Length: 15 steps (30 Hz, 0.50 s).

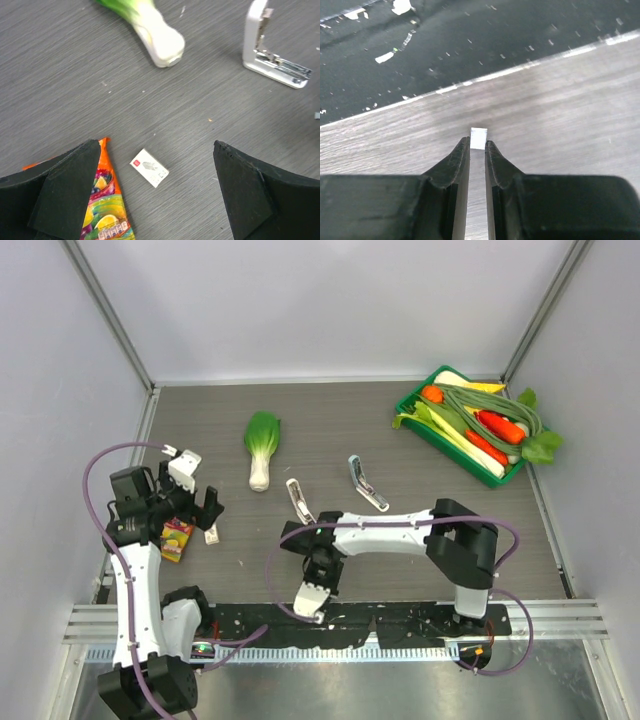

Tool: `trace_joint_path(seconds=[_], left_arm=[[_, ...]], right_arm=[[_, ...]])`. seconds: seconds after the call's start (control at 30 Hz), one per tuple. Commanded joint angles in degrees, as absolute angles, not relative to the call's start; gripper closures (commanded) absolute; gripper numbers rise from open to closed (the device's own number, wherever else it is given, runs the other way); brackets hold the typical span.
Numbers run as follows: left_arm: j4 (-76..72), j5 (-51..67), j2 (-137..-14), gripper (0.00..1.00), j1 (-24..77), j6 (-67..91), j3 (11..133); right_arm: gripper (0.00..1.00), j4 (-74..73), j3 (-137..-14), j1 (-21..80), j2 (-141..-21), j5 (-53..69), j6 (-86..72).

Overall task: Load the staples into the stapler
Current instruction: Pick up the staple from the center of the board.

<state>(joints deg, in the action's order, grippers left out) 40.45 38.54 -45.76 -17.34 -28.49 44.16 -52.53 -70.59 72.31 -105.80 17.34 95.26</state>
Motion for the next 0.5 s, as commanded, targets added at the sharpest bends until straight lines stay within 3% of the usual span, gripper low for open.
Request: trace_joint_path(seconds=[0.0, 0.27, 0.47], left_arm=[[40.78, 48.15, -44.82, 0.0, -17.58, -31.2, 46.31], [35.77, 53.35, -50.96, 0.0, -9.24, -42.43, 46.93], [37.53, 56.5, -56.77, 0.0, 3.5, -61.67, 47.99]], right_arm=[[0.82, -53.52, -74.87, 66.19, -101.96, 26.36, 87.03], [0.82, -61.86, -79.18, 51.69, -99.58, 45.93, 79.63], [0.82, -74.77, -82.17, 38.51, -103.61, 61.41, 86.52]])
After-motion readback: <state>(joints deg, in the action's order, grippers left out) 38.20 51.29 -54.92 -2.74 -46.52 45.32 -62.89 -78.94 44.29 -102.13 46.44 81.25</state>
